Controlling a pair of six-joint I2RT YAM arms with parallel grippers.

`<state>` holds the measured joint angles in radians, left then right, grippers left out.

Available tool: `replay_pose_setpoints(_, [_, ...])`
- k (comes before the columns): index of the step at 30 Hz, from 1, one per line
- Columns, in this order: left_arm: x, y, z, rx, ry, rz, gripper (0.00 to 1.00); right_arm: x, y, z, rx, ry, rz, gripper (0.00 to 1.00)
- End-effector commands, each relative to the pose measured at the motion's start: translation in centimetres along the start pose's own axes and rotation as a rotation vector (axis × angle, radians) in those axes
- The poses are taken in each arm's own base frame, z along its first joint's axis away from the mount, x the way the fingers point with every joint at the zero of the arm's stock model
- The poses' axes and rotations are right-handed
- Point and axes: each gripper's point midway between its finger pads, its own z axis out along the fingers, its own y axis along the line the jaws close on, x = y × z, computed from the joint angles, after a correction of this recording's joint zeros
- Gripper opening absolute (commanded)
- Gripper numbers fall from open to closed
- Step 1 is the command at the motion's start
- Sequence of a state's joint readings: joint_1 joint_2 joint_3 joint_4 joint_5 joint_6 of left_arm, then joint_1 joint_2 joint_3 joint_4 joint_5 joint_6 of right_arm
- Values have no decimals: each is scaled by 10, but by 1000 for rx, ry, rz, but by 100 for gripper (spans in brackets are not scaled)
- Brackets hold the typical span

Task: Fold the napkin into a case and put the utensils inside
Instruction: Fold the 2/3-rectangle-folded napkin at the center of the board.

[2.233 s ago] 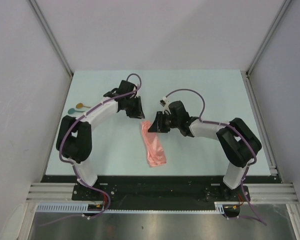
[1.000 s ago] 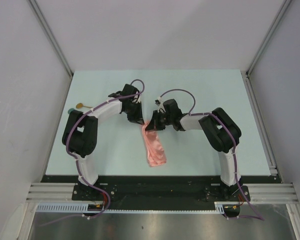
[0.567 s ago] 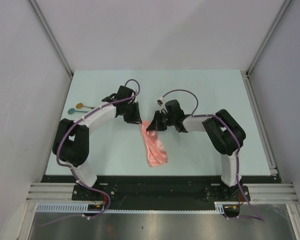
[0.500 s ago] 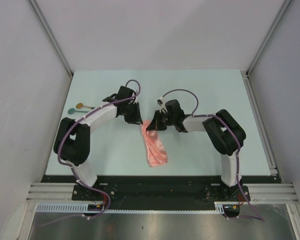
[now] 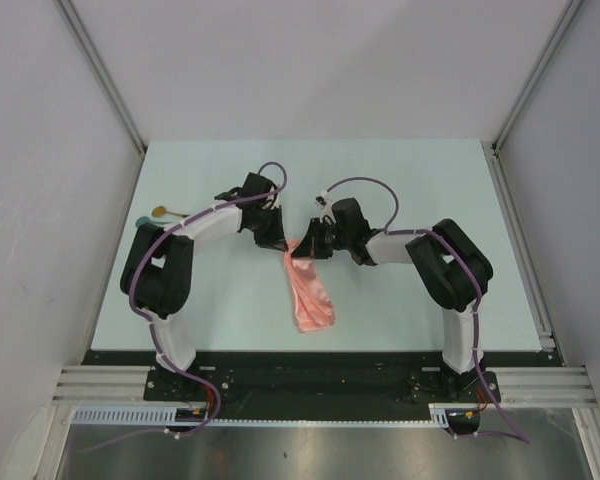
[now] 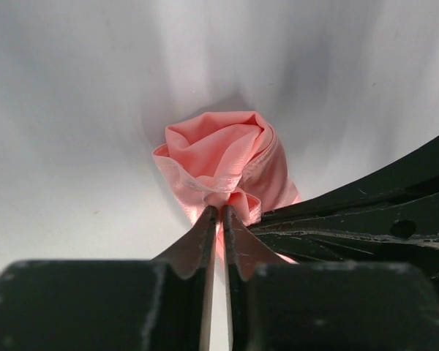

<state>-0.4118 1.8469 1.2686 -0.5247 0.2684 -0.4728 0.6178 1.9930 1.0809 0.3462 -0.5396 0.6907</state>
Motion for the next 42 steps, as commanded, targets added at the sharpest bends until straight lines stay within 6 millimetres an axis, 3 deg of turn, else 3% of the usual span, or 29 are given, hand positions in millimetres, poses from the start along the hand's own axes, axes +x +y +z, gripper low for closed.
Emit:
replay_pose_setpoints(1, [-20, -13, -7, 40, -64, 6, 6, -16, 17, 1, -64, -38, -27, 0])
replay_pose_setpoints(5, [-19, -14, -8, 46, -63, 15, 0, -18, 14, 8, -78, -43, -13, 0])
replay_pose_setpoints(16, [5, -34, 6, 91, -24, 18, 0, -17, -7, 42, -143, -83, 152, 0])
replay_pose_setpoints(17, [6, -33, 8, 86, -20, 1, 0, -26, 3, 40, -201, -119, 144, 0])
replay_pose_setpoints(18, [5, -31, 9, 73, -24, -5, 0, -21, -3, 35, -205, -127, 179, 0])
replay_pose_setpoints(23, [-8, -31, 4, 56, -70, -28, 0, -27, 9, 19, -305, -218, 198, 0])
replay_pose_setpoints(25, [-11, -30, 6, 45, -74, -37, 0, -30, 9, 23, -312, -220, 215, 2])
replay_pose_setpoints(29, [-14, -26, 19, 39, -55, -77, 0, -15, -7, 43, -255, -113, 280, 8])
replay_pose_setpoints(35, [-18, -18, 28, 34, -49, -105, 0, -2, -10, 25, -174, -71, 228, 21])
replay_pose_setpoints(42, [-19, -18, 28, 35, -49, -100, 0, 9, -2, 2, -110, -20, 148, 29])
